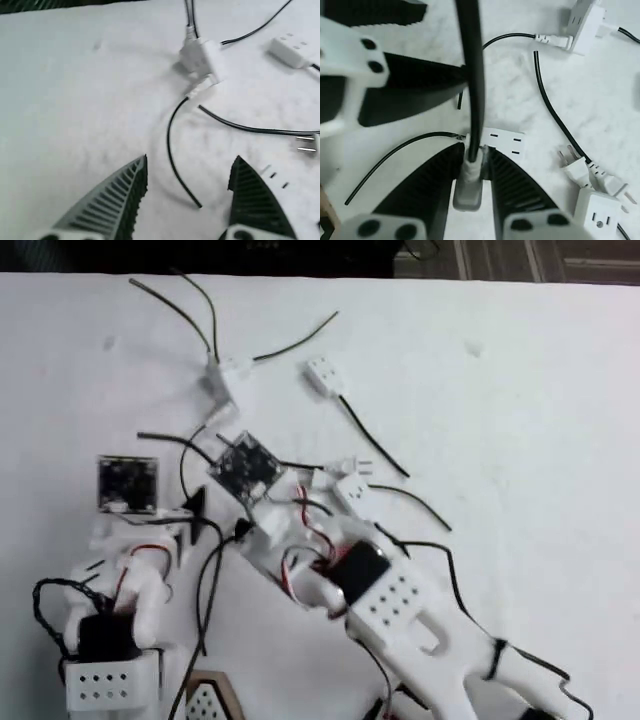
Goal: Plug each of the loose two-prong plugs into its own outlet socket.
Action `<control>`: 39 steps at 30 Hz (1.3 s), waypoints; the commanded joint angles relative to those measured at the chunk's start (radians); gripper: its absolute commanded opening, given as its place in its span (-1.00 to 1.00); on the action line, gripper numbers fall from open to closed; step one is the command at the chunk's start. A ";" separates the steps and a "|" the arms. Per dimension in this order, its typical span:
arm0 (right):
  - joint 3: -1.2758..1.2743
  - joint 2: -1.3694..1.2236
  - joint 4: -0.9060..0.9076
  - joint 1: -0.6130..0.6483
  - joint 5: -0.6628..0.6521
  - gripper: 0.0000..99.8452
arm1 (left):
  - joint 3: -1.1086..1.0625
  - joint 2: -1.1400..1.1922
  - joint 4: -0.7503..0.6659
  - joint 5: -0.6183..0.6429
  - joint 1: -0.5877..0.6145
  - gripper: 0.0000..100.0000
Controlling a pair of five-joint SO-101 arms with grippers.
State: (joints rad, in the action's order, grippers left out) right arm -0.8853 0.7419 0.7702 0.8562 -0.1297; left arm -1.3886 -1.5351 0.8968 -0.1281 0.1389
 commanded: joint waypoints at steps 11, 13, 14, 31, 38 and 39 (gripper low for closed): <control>-0.063 0.119 -0.004 0.022 -0.015 -0.96 | 0.098 -0.015 0.044 0.011 -0.318 -0.47; -0.063 0.119 -0.004 0.022 -0.015 -0.96 | 0.110 -0.015 0.078 0.008 -0.348 -0.47; -0.063 0.119 -0.004 0.022 -0.015 -0.96 | 0.120 -0.015 0.097 0.006 -0.358 -0.47; -0.060 -0.054 -0.183 -0.059 -0.018 -0.96 | 0.144 -0.015 0.052 0.012 0.087 -0.47; -0.025 -0.291 -0.384 -0.101 -0.018 -0.96 | 0.046 -0.015 0.008 0.009 0.266 -0.47; -0.009 -0.317 -0.387 -0.116 -0.018 -0.96 | 0.015 -0.015 -0.009 0.008 0.268 -0.47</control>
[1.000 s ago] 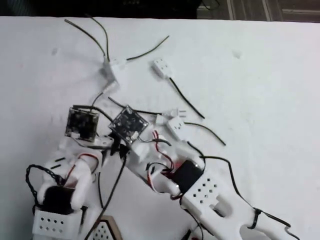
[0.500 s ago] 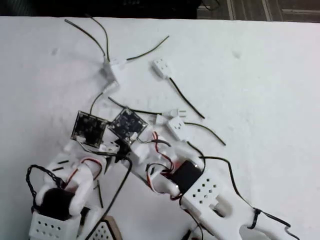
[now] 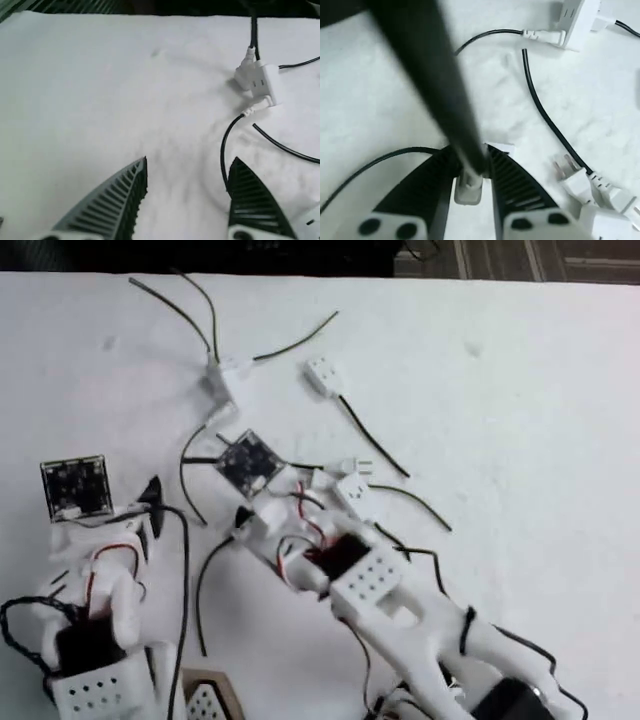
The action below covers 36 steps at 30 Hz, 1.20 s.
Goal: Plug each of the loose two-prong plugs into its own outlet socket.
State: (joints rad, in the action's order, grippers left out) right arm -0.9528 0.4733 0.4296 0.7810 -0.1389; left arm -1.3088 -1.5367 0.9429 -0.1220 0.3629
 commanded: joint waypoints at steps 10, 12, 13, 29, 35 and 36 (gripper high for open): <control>0.180 -0.245 -0.056 -0.090 -0.008 -0.96 | -0.187 -0.013 -0.155 0.000 0.042 -0.47; 0.193 -0.266 -0.056 -0.090 -0.006 -0.96 | -0.187 -0.013 -0.149 0.000 0.042 -0.47; 0.196 -0.272 -0.056 -0.090 -0.006 -0.96 | -0.189 -0.013 -0.149 0.000 0.042 -0.47; 0.196 -0.297 -0.119 -0.090 -0.011 -0.96 | -0.192 -0.013 -0.149 0.000 0.044 -0.47; 0.199 -0.366 -0.170 -0.090 -0.037 -0.96 | -0.192 -0.013 -0.149 0.000 0.044 -0.47; 0.199 -0.366 -0.168 -0.090 -0.040 -0.96 | -0.192 -0.013 -0.149 0.000 0.044 -0.47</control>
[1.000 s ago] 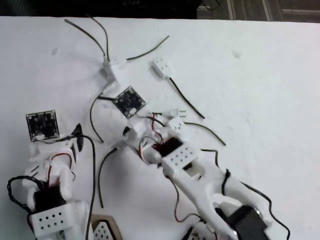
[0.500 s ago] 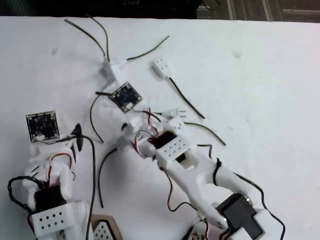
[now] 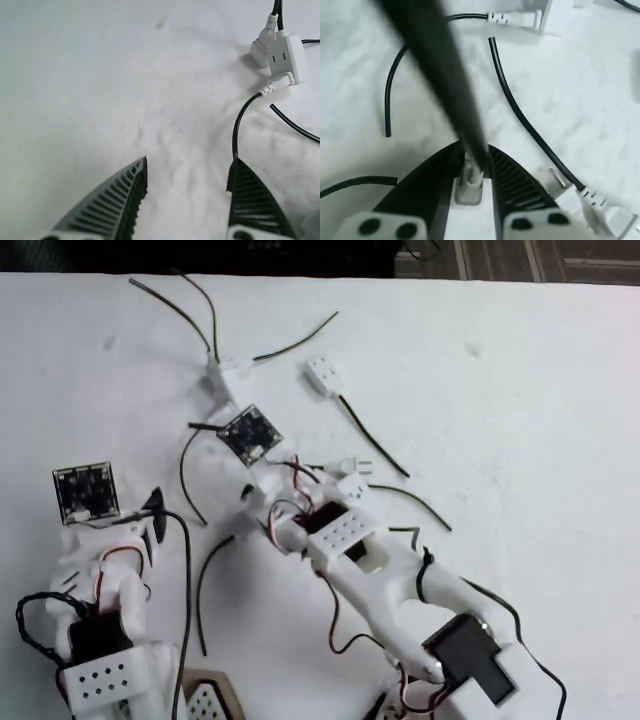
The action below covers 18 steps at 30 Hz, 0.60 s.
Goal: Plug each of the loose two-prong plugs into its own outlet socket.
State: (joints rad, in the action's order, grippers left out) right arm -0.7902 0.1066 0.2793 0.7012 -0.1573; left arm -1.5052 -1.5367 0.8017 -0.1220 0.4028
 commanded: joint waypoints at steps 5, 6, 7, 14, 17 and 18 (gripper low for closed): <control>0.034 -0.001 -0.018 -0.022 -0.025 -0.96 | 0.005 -0.013 -0.008 0.000 0.004 -0.47; 0.034 -0.001 -0.016 -0.028 -0.025 -0.96 | 0.003 -0.013 -0.008 0.000 0.004 -0.47; 0.032 -0.001 -0.016 -0.035 -0.025 -0.96 | 0.003 -0.013 -0.008 0.000 0.004 -0.47; 0.031 -0.008 0.045 -0.030 -0.018 -0.96 | 0.003 -0.013 -0.008 0.000 0.005 -0.47; 0.018 -0.010 0.048 -0.036 -0.018 -0.96 | 0.003 -0.013 -0.008 -0.002 0.005 -0.47; 0.009 -0.010 0.045 -0.036 -0.020 -0.96 | 0.003 -0.013 -0.008 -0.002 0.005 -0.47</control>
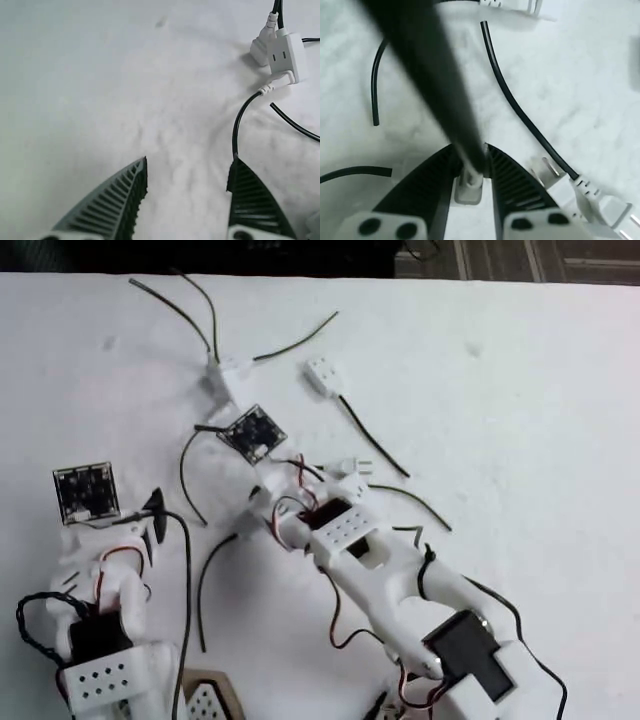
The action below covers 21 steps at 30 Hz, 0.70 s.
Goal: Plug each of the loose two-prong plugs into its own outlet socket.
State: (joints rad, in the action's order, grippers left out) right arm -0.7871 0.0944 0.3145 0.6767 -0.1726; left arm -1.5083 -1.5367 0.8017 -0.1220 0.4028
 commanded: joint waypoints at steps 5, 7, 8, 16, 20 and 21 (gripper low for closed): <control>-0.023 0.002 0.012 -0.008 -0.009 -0.96 | 0.006 -0.013 -0.008 -0.002 0.005 -0.47; -0.034 0.002 0.012 -0.010 -0.011 -0.96 | 0.006 -0.013 -0.008 -0.002 0.005 -0.47; -0.038 0.002 0.012 -0.007 -0.011 -0.96 | 0.005 -0.013 -0.008 -0.002 0.005 -0.47; -0.048 0.002 0.058 -0.007 -0.011 -0.96 | -0.002 -0.013 -0.009 -0.002 0.002 -0.47; -0.048 0.002 0.091 -0.007 -0.011 -0.96 | -0.003 -0.013 -0.009 -0.002 0.002 -0.47; -0.048 0.002 0.097 -0.007 -0.011 -0.96 | -0.003 -0.013 -0.009 -0.002 0.002 -0.47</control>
State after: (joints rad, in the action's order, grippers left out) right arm -0.8239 0.0974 0.3759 0.6736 -0.1711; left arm -1.5175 -1.5367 0.8017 -0.1220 0.4028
